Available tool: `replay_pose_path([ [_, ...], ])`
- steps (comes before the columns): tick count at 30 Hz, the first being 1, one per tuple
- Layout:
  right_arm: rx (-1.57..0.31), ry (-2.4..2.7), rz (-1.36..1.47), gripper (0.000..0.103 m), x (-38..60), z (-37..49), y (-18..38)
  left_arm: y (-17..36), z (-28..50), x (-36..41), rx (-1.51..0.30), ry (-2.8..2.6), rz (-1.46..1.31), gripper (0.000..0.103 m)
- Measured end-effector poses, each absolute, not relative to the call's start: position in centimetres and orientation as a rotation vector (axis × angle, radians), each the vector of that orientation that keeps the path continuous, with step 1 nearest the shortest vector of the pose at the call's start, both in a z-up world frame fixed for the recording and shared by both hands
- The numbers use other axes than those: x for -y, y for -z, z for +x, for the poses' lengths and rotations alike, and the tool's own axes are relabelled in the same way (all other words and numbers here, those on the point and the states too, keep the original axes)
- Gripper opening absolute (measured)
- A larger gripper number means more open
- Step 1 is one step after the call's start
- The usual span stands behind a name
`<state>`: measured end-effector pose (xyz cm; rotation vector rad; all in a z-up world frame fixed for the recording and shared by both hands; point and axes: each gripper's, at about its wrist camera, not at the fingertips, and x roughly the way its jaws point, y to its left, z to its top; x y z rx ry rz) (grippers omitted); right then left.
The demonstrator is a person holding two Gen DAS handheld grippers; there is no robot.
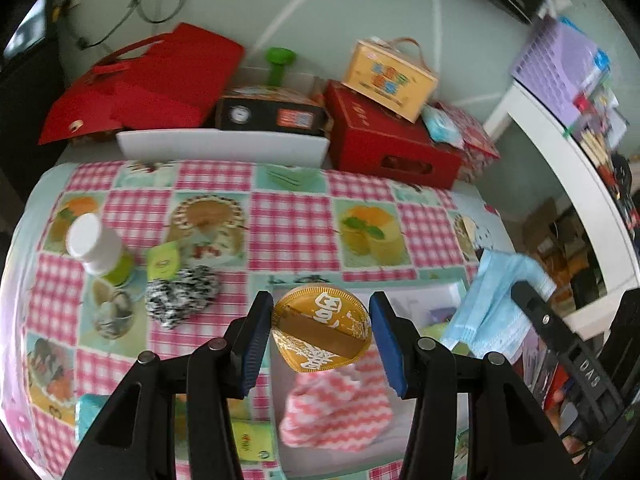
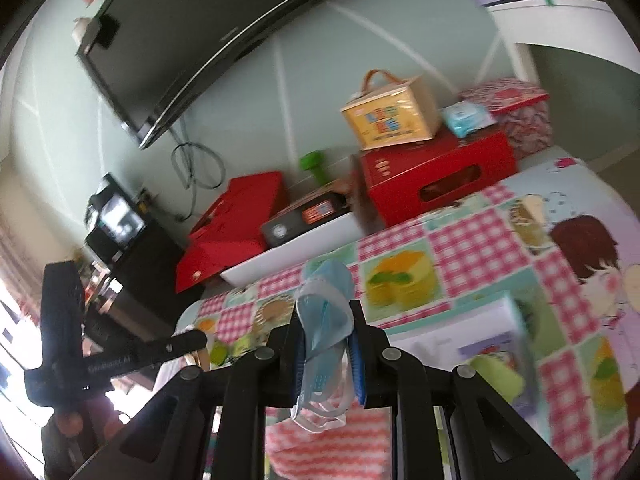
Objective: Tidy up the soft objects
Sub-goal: 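Carry the gold tin with the left gripper while the right carries the mask over the tray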
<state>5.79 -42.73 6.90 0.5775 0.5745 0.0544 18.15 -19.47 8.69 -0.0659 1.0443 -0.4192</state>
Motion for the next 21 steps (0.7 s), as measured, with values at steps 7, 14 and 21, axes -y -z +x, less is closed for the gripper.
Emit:
replay_pose_path([
  [7, -0.611, 0.052, 0.55, 0.02, 44.7, 5.8, -5.9, -5.7, 17.8, 23.4, -1.093, 0.478, -0.026, 0.051],
  [14, -0.69, 0.103, 0.532, 0.02, 45.5, 7.2, -3.6, -1.9, 17.7, 26.1, -1.158, 0.506, 0.015, 0.051],
  [21, -0.751, 0.141, 0.523, 0.021, 45.6, 8.1, -1.7, 0.2, 17.9, 27.4, -1.181, 0.522, 0.057, 0.051],
])
